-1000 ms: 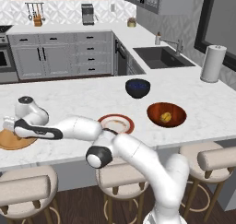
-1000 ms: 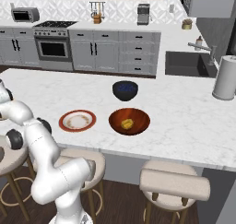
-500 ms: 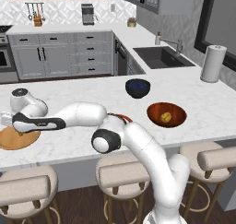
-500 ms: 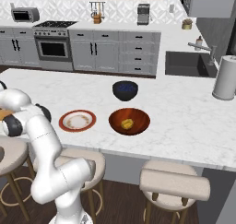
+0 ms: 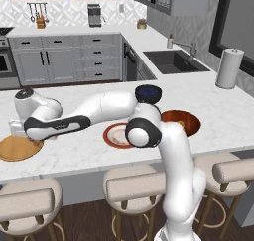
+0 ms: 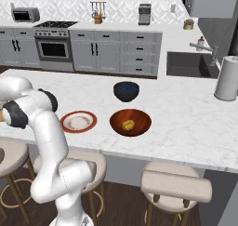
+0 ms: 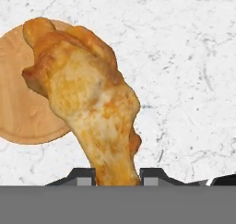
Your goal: Pick the chicken drumstick and squash from their plates and place them in the bowl. Then put the bowl in the fridge.
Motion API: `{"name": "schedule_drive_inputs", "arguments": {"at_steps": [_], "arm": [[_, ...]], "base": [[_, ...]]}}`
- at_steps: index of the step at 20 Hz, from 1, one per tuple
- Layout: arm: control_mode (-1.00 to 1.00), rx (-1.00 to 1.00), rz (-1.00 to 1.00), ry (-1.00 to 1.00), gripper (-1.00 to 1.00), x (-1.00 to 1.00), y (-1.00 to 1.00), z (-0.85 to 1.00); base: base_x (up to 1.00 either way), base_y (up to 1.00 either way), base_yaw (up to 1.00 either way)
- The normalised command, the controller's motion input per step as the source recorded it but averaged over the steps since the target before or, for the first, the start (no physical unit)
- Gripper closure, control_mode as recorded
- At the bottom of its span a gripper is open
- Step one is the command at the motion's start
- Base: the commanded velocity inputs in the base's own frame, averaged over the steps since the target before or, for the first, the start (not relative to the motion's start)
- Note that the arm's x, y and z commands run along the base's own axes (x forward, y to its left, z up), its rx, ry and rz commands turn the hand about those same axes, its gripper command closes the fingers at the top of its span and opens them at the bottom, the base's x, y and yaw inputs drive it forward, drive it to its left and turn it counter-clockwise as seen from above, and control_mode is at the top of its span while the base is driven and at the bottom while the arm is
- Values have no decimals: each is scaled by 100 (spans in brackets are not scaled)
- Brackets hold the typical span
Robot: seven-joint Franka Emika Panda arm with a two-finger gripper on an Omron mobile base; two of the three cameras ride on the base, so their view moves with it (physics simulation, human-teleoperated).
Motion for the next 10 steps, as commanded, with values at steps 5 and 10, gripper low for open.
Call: {"name": "schedule_drive_inputs", "arguments": {"at_steps": [5,10], "arm": [[-100,0,-4,-8,100,-23,-100,6],[-100,0,-10,0,100,8,-100,39]], "base": [[0,0,0],[0,0,0]]}}
